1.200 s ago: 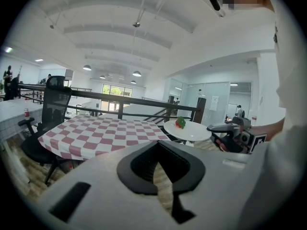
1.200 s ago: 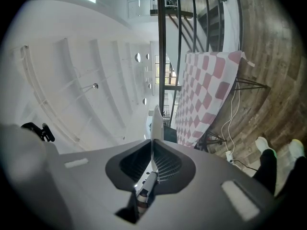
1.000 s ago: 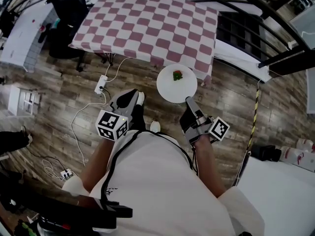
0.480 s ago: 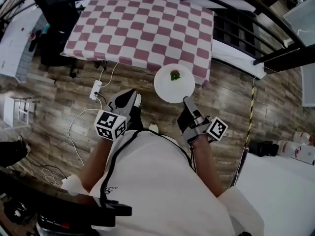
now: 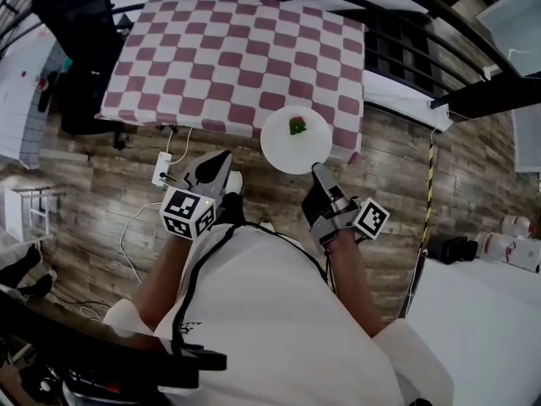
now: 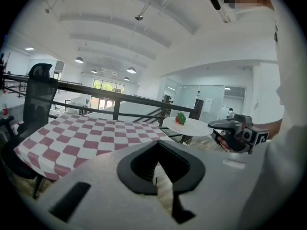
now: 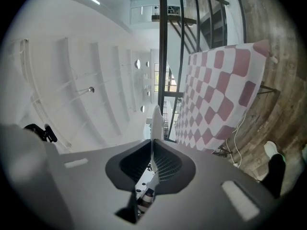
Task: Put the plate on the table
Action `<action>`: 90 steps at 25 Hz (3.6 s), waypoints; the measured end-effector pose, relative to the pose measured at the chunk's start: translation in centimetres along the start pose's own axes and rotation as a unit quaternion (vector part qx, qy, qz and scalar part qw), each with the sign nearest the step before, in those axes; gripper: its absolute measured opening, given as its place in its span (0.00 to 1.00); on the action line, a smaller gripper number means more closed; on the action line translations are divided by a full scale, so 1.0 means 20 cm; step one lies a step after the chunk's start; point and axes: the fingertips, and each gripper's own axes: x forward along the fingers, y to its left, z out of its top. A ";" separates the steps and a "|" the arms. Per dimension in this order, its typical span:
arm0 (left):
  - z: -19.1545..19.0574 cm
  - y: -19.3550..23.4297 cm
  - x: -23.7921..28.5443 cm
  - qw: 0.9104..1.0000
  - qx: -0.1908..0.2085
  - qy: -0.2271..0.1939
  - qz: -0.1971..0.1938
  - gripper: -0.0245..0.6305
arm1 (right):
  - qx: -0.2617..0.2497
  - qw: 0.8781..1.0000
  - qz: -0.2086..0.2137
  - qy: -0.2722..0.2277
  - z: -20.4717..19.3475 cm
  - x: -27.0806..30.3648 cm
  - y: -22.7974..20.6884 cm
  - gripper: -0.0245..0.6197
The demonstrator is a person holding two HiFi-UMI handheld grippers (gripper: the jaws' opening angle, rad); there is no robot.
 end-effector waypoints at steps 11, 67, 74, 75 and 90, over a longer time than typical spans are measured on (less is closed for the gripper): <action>0.18 0.28 0.21 0.999 0.007 0.012 -0.038 0.05 | -0.001 0.999 -0.008 -0.039 0.12 0.31 0.01 0.08; 0.40 0.97 0.89 0.999 -0.027 0.023 0.001 0.05 | 0.006 1.000 -0.009 0.006 0.72 1.23 -0.40 0.08; 0.38 0.97 0.96 0.999 -0.034 0.022 0.026 0.05 | 0.008 0.999 -0.012 0.041 0.80 1.31 -0.56 0.07; 0.38 0.97 0.96 0.999 -0.035 0.022 0.031 0.05 | 0.009 0.999 -0.014 0.047 0.81 1.32 -0.59 0.07; 0.28 1.00 0.96 0.994 -0.056 0.042 0.082 0.05 | 0.020 0.992 -0.053 0.109 0.87 1.44 -0.99 0.08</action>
